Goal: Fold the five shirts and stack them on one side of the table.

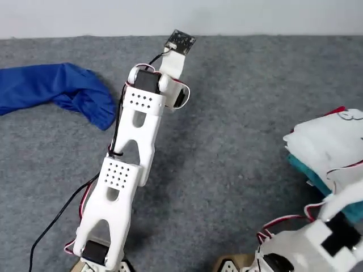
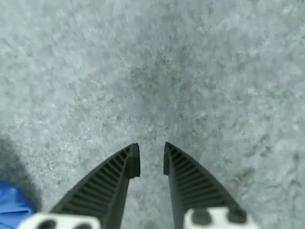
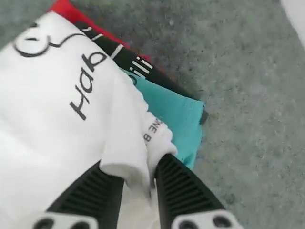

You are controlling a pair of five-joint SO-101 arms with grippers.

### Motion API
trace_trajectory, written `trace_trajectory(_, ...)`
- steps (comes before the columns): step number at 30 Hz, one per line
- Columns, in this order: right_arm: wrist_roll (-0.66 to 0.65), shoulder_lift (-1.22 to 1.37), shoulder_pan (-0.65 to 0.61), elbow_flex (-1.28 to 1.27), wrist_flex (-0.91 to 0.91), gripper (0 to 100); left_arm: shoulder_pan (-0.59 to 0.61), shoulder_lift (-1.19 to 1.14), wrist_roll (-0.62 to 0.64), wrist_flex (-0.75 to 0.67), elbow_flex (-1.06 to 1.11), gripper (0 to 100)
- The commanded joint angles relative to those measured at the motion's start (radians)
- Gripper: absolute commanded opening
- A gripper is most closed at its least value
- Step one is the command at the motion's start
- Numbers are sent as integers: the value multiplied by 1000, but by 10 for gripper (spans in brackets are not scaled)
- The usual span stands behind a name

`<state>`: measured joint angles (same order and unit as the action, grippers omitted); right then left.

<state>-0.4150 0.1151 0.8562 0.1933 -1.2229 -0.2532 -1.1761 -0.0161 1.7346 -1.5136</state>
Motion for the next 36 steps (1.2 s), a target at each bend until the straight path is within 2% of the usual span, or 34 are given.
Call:
trace_trajectory(1, -11, 70, 15, 6, 81, 13, -5, 11, -12, 21, 25, 90)
trace_trajectory(4, -11, 114, 41, 12, 93, 48, -3, 12, -12, 21, 28, 90)
trace_trajectory(10, -9, 117, 88, 12, 94, 218, -11, 15, -12, 21, 28, 90)
trace_trajectory(16, -8, 88, 130, 43, 93, 236, -9, 20, -12, 21, 28, 90)
trace_trajectory(20, -3, -18, 134, 127, -44, 236, -9, 20, -12, 21, 28, 90)
trace_trajectory(26, -5, -209, -30, 146, -263, 234, -9, 20, -12, 21, 28, 90)
trace_trajectory(30, -9, -239, -143, 144, -392, 234, -9, 20, -12, 21, 28, 90)
trace_trajectory(36, -9, -246, -153, -63, -348, 233, -9, 18, -12, 21, 28, 90)
